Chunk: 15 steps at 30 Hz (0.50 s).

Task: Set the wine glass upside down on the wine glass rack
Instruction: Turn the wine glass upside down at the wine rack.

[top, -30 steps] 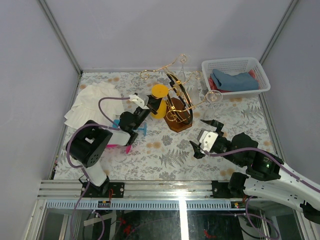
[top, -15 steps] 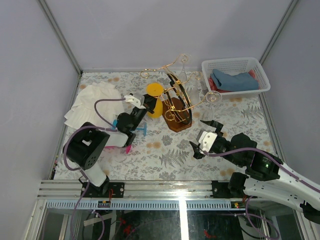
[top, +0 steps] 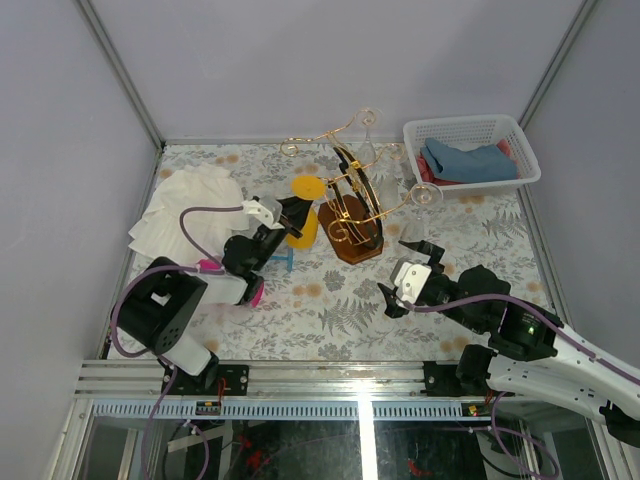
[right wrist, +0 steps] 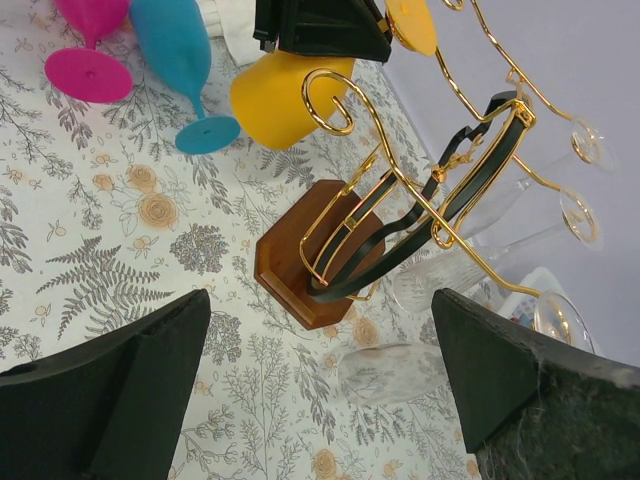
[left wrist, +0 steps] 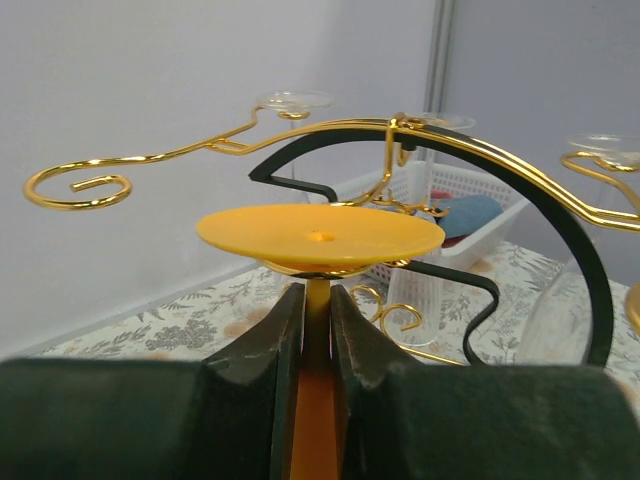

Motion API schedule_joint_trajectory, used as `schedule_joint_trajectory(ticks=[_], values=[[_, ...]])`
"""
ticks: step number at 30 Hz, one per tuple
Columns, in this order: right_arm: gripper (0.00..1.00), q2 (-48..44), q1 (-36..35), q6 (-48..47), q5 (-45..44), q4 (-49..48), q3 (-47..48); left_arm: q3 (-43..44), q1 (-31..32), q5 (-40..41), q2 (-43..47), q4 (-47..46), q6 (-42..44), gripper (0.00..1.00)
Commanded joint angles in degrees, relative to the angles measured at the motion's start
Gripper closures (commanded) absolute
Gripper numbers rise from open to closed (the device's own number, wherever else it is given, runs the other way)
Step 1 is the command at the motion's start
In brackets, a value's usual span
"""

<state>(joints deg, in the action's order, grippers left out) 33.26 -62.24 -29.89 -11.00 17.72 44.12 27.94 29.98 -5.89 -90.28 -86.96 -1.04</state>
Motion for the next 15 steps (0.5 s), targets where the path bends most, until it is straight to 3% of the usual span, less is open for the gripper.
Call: schedule_joint_trajectory(ticks=[1,8,15], values=[[0.01,0.26,0.32,0.55,-0.34,-2.10,0.15,-0.56,-0.27,-5.85,1.24,-5.24,1.65,1.00],[0.01,0.27,0.34,0.58,-0.38,-1.84,0.43,2.41,-0.29,-11.99,-2.76,-5.14,0.40,0.99],[0.01,-0.48,0.30,0.50,-1.04,-1.37,0.22,1.59,-0.23,-10.42,-3.98,-5.15,-0.14,0.68]])
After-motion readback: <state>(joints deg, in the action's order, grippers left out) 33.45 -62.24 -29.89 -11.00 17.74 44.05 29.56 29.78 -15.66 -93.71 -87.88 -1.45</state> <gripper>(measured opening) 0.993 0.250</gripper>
